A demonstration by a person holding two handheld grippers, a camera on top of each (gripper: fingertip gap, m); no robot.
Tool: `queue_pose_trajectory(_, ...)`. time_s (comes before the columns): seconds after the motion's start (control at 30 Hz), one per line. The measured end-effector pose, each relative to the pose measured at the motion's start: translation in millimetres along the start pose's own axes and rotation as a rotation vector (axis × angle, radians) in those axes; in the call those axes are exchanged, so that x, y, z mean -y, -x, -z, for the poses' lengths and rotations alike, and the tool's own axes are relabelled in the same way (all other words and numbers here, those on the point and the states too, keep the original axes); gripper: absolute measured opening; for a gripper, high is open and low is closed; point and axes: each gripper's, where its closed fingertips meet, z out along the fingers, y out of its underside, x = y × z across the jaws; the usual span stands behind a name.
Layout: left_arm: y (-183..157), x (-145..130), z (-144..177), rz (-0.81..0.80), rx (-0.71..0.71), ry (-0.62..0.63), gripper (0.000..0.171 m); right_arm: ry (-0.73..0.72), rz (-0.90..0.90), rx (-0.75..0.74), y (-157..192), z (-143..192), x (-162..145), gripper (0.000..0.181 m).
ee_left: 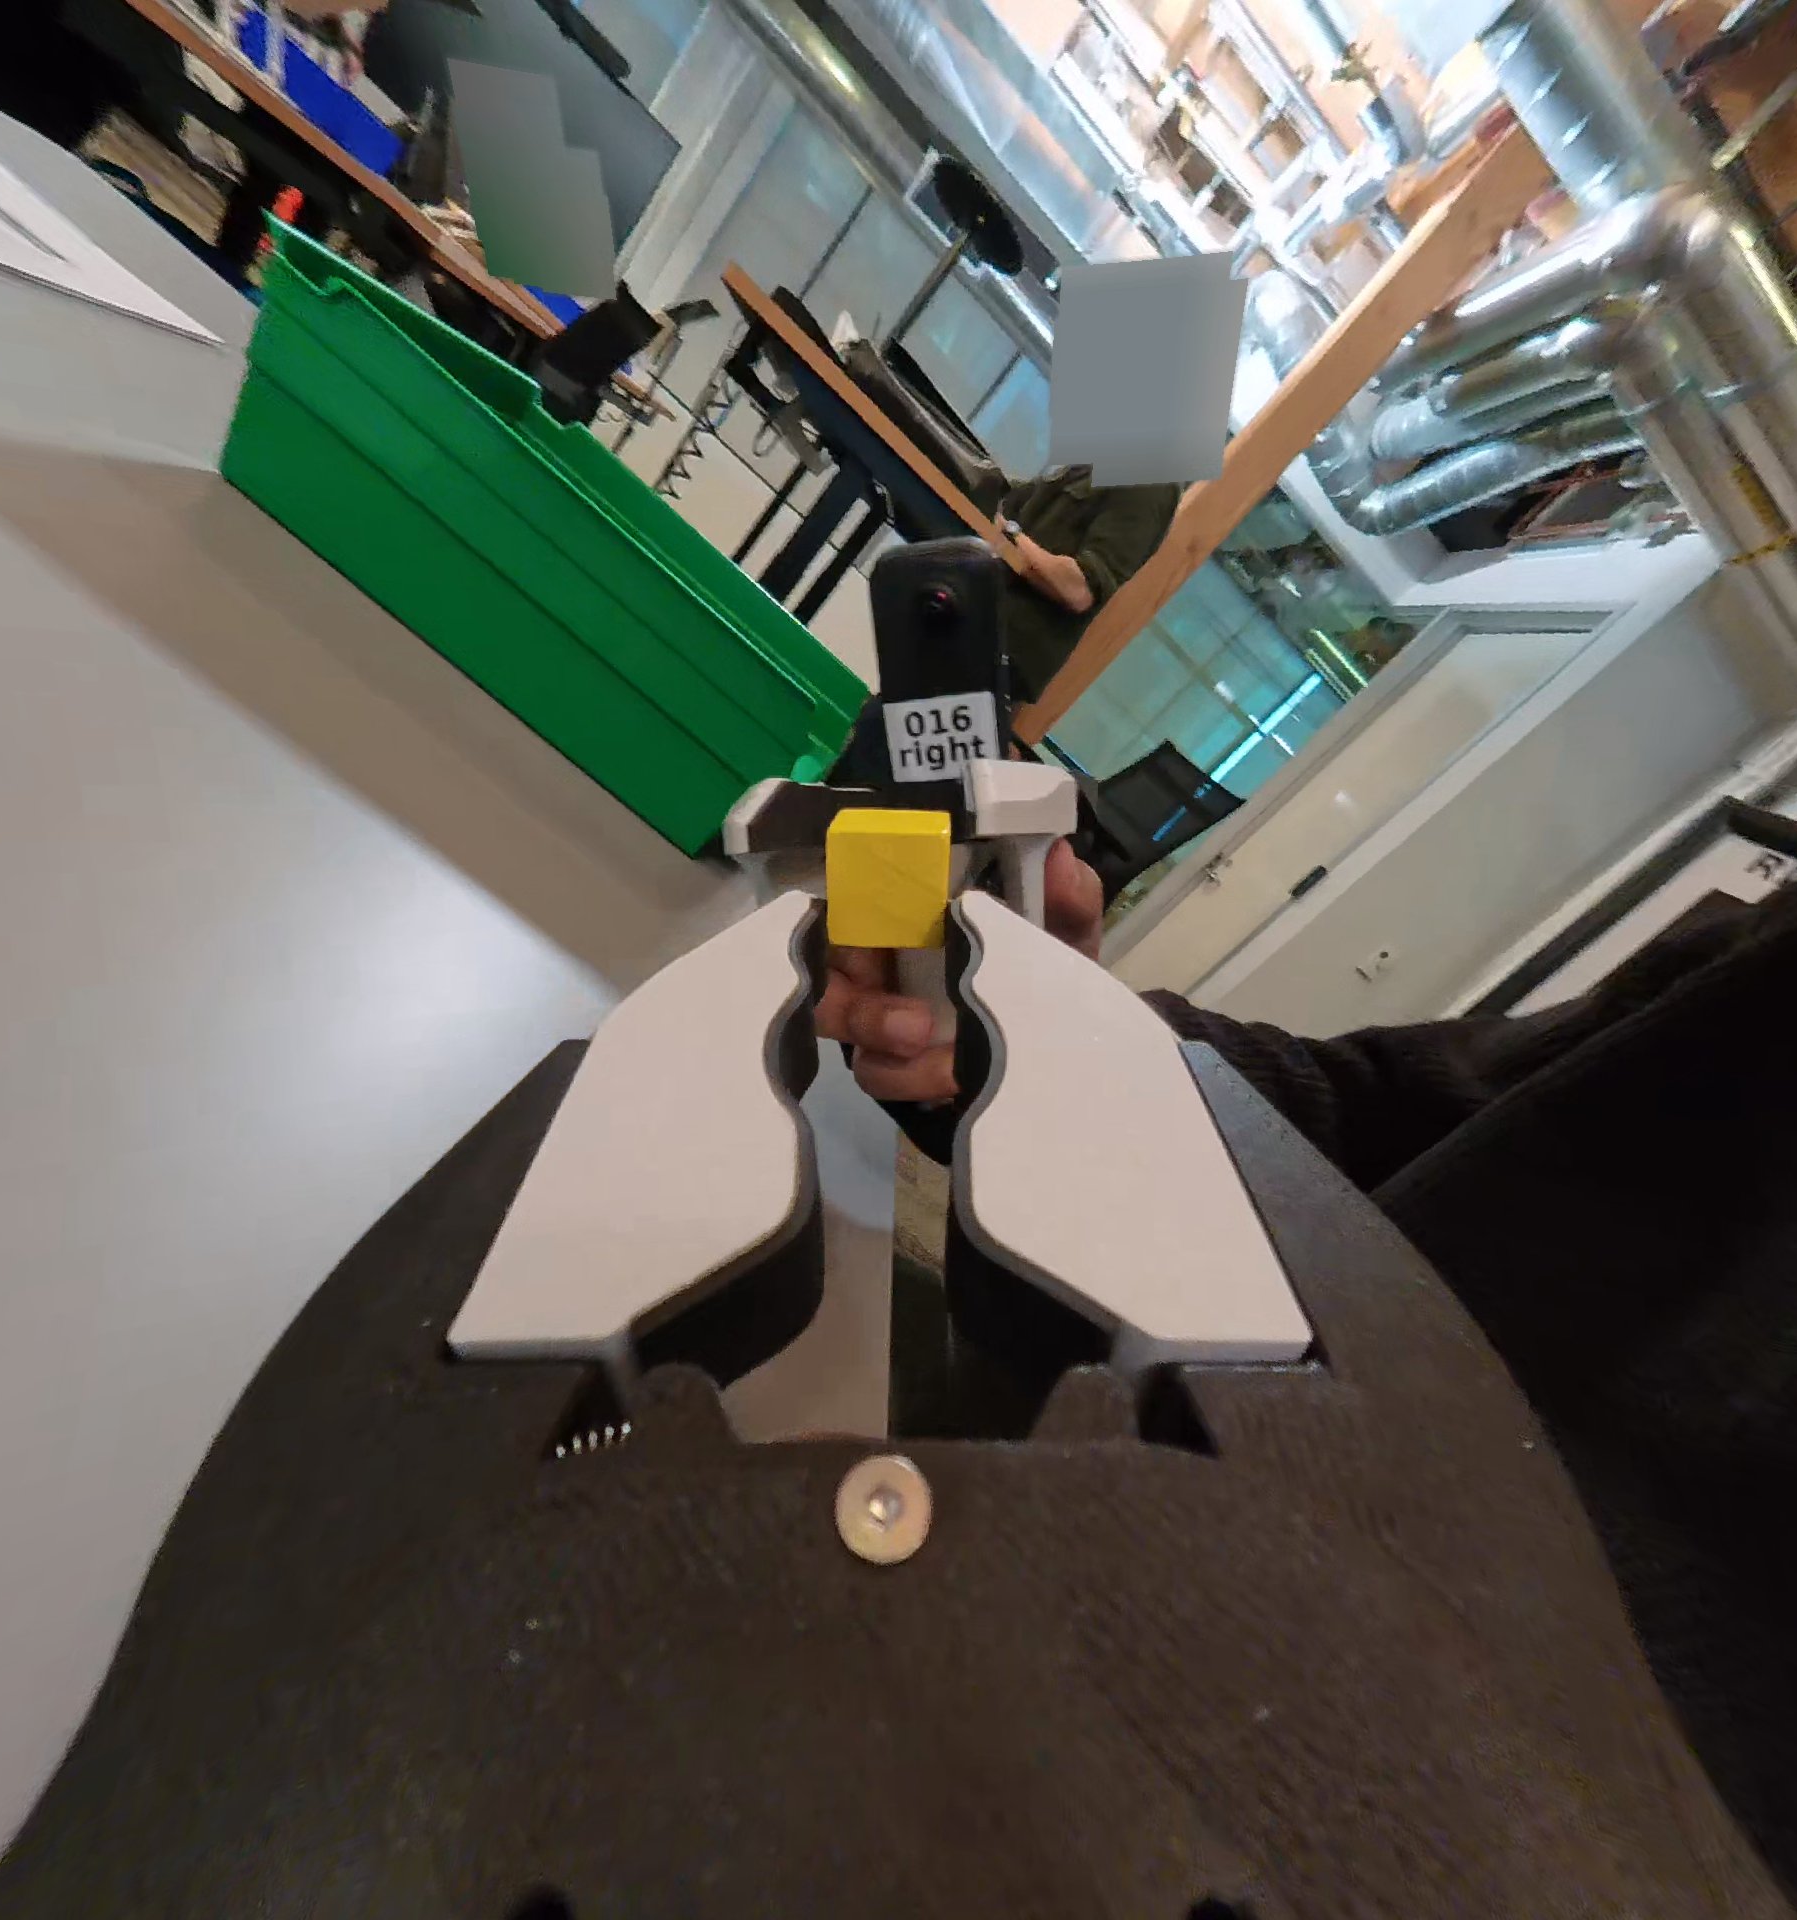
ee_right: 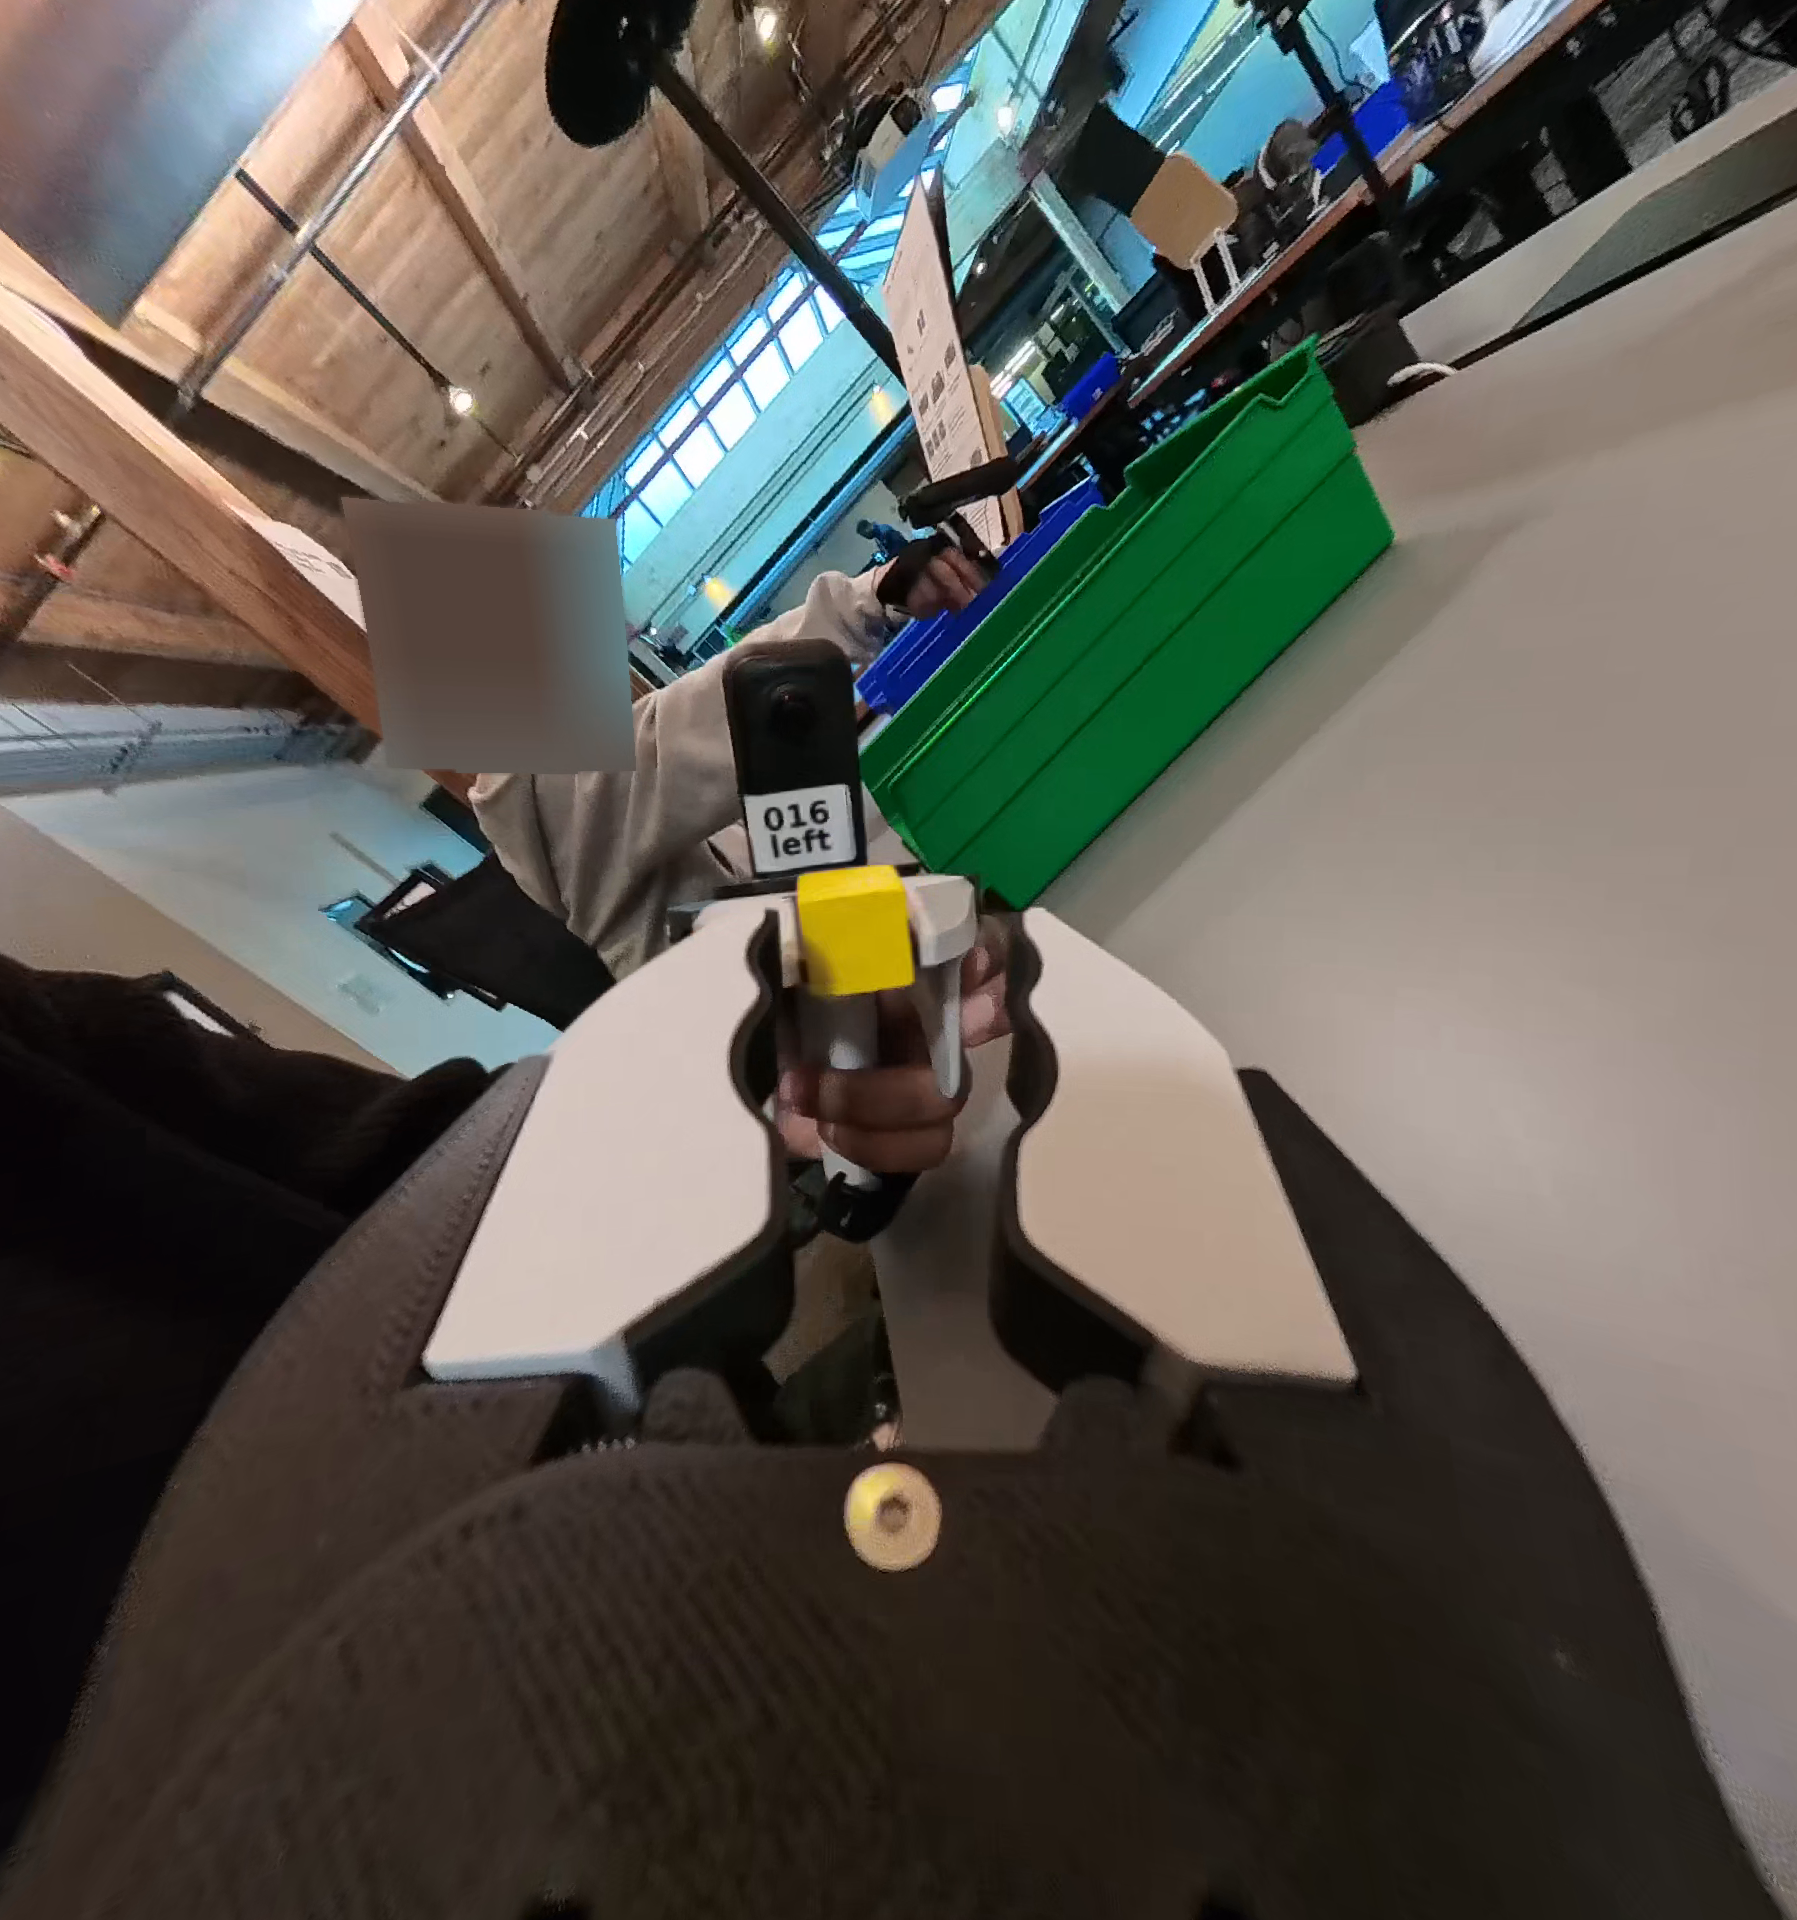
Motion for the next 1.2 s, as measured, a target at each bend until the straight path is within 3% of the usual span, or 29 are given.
queue_pose_trajectory(0.1, 2.0, -8.6, -1.5, -0.016, 0.006, 0.050, 0.021, -0.020, -0.019, 0.000, -0.2, 7.7, 4.5, 0.040)
queue_pose_trajectory(0.4, -3.0, -8.3, -1.7, -0.033, 0.008, 0.039, 0.021, 0.034, -0.016, 0.035, 10.6, 0.0, -7.7, 0.034)
queue_pose_trajectory(0.53, -5.9, -7.4, -2.2, -0.019, -0.004, 0.032, 0.021, 0.048, 0.019, 0.027, 12.8, -4.0, -10.6, 0.021)
queue_pose_trajectory(0.67, -7.1, -7.2, -3.4, 0.001, -0.010, 0.028, 0.022, 0.060, 0.085, 0.005, 14.8, -2.6, -9.7, 0.021)
queue_pose_trajectory(0.8, 1.3, -2.3, -1.7, -0.035, 0.062, 0.004, 0.057, 0.012, 0.102, 0.018, 18.6, 2.9, 1.0, 0.021)
queue_pose_trajectory(0.93, 1.4, 1.9, 0.7, -0.043, 0.073, -0.001, 0.062, -0.142, 0.155, 0.009, 33.0, 37.3, 54.6, 0.021)
queue_pose_trajectory(1.0, 2.5, 0.9, 1.5, -0.052, 0.084, 0.010, 0.061, -0.190, 0.285, -0.075, 36.6, 73.1, 98.7, 0.021)
queue_pose_trajectory(1.07, 3.7, -1.5, 1.4, -0.064, 0.096, 0.028, 0.061, -0.160, 0.457, -0.255, 26.5, 117.2, 142.6, 0.021)
queue_pose_trajectory(1.1, 4.3, -2.8, 1.2, -0.072, 0.101, 0.038, 0.060, -0.097, 0.547, -0.374, 12.9, 139.4, 160.5, 0.021)
queue_pose_trajectory(1.2, 5.3, -8.4, -1.3, -0.105, 0.115, 0.070, 0.059, 0.277, 0.783, -0.806, -68.8, 211.5, 194.4, 0.021)
